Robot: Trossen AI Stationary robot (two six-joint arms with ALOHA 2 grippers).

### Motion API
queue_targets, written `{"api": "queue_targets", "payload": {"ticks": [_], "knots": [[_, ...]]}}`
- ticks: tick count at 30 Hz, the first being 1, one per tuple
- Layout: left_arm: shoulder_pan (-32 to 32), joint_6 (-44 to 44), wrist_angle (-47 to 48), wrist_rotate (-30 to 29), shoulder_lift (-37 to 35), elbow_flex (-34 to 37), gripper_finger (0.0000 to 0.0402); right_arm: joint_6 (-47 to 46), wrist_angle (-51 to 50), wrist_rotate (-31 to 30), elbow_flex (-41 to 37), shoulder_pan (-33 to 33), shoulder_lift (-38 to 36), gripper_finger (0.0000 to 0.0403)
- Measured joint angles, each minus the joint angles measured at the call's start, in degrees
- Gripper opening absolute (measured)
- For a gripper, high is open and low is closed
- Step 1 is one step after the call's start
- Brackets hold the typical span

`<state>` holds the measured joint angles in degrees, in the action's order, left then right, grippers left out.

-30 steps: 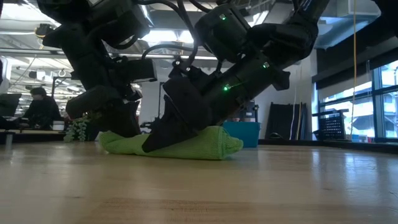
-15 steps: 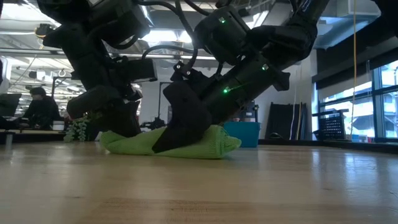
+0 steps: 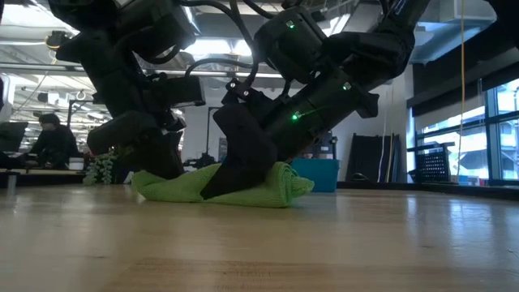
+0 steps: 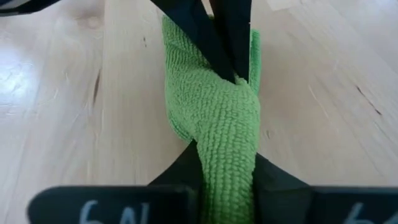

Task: Roll microfiber towels into tight, uniform cylinder then place into a basket
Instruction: Roll the green microfiber cloth

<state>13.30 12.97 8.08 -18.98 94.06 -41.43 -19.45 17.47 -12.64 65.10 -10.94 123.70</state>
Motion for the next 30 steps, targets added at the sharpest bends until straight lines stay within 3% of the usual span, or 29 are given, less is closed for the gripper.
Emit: {"api": "queue_targets", "payload": {"ticks": [19, 30], "knots": [[0.0, 0.38, -0.95, 0.07, 0.0, 0.0, 0.0004, 0.44, 0.72, 0.03, 0.0, 0.02, 0.0, 0.0047], [-0.04, 1.75, -0.52, -0.3, -0.04, 0.0, 0.0092, 0.44, 0.67, 1.89, 0.0, 0.96, -0.05, 0.0048]]}}
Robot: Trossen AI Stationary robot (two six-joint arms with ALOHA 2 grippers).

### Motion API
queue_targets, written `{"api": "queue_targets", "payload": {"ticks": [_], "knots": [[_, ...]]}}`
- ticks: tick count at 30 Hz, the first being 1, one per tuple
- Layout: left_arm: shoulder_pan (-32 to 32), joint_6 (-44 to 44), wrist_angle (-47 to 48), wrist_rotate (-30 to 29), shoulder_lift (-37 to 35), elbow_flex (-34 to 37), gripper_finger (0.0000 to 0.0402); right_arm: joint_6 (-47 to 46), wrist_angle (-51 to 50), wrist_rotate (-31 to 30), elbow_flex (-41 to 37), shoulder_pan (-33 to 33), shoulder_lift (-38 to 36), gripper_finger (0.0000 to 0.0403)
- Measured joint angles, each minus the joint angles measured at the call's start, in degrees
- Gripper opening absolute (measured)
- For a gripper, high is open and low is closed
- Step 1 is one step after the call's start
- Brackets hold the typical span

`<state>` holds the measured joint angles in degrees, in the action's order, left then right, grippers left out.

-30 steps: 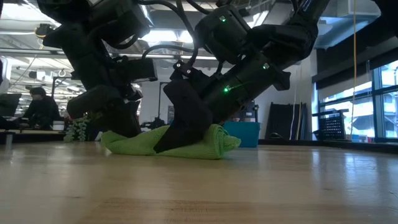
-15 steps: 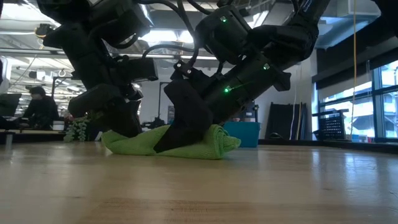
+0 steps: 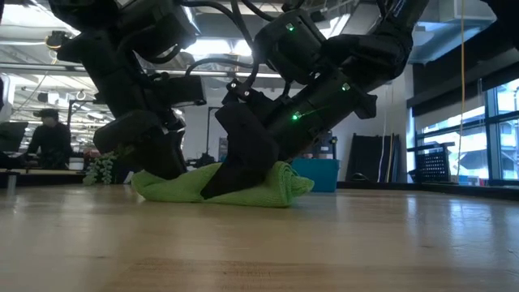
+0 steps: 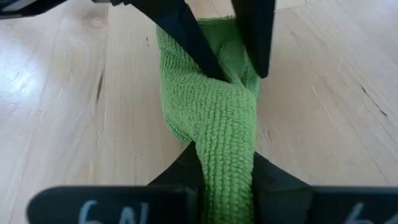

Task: Roll microfiber towels into tight, uniform cylinder then place into a basket
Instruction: Roll the green microfiber cloth, then put the green rolled microfiber cloth into the blue bin

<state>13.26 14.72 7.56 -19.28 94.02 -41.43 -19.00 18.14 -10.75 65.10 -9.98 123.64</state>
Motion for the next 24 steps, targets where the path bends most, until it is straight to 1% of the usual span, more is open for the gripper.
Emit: {"api": "queue_targets", "payload": {"ticks": [3, 8, 11, 18, 22, 24], "knots": [[0.0, -0.06, 0.22, -0.98, 0.0, 0.0, 0.011, 0.0, -0.01, 0.08, 0.0, 0.03, -0.01, 0.0048], [-0.78, 0.15, 1.22, -0.29, -3.02, 0.02, 0.0114, -0.01, 0.0, 0.07, 0.0, 0.04, -0.01, 0.0042], [-1.27, -0.02, 2.82, -0.33, -7.95, 0.02, 0.0113, -0.02, 0.03, 0.08, 0.02, 0.09, -0.01, 0.0038], [-1.21, -1.52, 10.54, -0.85, -21.32, 0.02, 0.0116, -0.19, 0.39, 0.47, 0.02, 0.64, 0.01, 0.0038], [0.17, -1.33, 15.05, -1.18, -28.21, 0.02, 0.0116, -0.22, 0.72, 1.67, 0.02, 0.98, 0.01, 0.0038], [1.6, -1.29, 16.74, -1.18, -30.57, 0.02, 0.0116, -0.22, 0.71, 1.61, 0.21, 0.98, 0.01, 0.0038]]}}
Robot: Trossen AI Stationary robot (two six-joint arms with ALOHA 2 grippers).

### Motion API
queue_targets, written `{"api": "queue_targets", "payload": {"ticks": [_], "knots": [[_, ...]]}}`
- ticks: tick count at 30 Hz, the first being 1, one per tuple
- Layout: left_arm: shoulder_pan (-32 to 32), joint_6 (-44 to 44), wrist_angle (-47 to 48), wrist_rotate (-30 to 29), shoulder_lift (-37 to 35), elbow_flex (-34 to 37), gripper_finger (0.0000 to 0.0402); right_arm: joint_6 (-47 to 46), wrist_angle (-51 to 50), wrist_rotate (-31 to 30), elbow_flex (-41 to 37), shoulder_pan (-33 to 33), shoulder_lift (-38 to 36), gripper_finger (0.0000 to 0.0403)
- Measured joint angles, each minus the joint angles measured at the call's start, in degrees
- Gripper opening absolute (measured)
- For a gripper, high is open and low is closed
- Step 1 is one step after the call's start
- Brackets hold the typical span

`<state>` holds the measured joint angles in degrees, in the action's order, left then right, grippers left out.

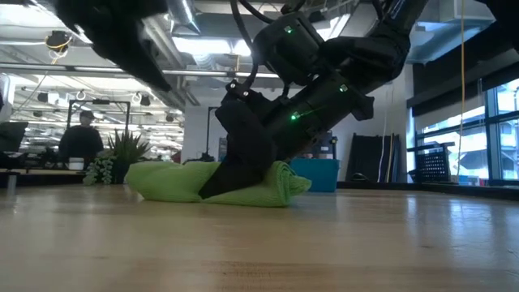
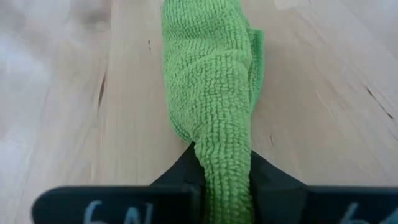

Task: Roll microfiber towels into tight, uniform cylinder then place into a basket
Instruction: Put the green rolled microfiber cloth into the blue bin

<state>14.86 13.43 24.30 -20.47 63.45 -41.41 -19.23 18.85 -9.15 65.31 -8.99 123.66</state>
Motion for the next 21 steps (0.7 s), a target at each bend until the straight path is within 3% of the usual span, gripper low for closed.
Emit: {"api": "queue_targets", "payload": {"ticks": [5, 21], "knots": [[4.53, 1.88, 2.01, -1.76, -2.95, 0.0, 0.0116, 0.03, -0.33, 0.02, 0.99, 0.0, 0.13, 0.0039], [14.79, 7.23, 7.23, -12.12, -3.07, 0.0, 0.0116, 2.98, -5.23, 1.66, 5.72, 1.38, 0.33, 0.0039]]}}
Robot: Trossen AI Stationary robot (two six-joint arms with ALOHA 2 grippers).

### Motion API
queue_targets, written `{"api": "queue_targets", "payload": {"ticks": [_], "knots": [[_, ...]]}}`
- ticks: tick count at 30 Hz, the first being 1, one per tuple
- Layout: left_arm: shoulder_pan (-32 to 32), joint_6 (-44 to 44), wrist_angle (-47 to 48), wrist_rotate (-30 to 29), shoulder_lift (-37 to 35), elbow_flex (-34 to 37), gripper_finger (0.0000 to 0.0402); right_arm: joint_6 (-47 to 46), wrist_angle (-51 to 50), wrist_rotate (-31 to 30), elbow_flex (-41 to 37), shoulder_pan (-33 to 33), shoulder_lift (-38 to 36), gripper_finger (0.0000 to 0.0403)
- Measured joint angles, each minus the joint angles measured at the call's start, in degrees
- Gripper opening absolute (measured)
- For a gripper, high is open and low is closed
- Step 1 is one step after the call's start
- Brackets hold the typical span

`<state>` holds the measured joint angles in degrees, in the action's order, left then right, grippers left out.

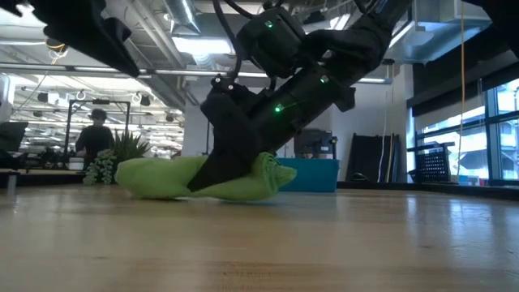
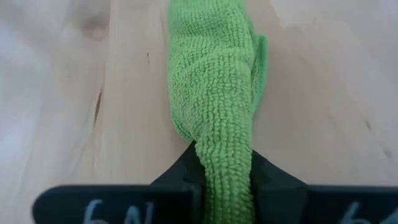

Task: Roll microfiber towels into tight, uniform cylinder then place into a basket
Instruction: Put the green rolled microfiber cloth into the blue bin

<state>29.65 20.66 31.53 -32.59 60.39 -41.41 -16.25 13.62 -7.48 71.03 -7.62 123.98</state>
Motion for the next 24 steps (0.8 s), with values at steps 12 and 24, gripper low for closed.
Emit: {"api": "queue_targets", "payload": {"ticks": [12, 24], "knots": [[3.68, 7.73, 9.39, -4.8, -3.31, 0.0, 0.0116, 6.88, -16.56, -6.17, 6.61, 1.23, -6.04, 0.0039], [7.47, 9.25, 10.68, -6.18, -8.19, 0.0, 0.0116, 22.42, -28.37, -15.35, 7.75, 9.06, -16.89, 0.0039]]}}
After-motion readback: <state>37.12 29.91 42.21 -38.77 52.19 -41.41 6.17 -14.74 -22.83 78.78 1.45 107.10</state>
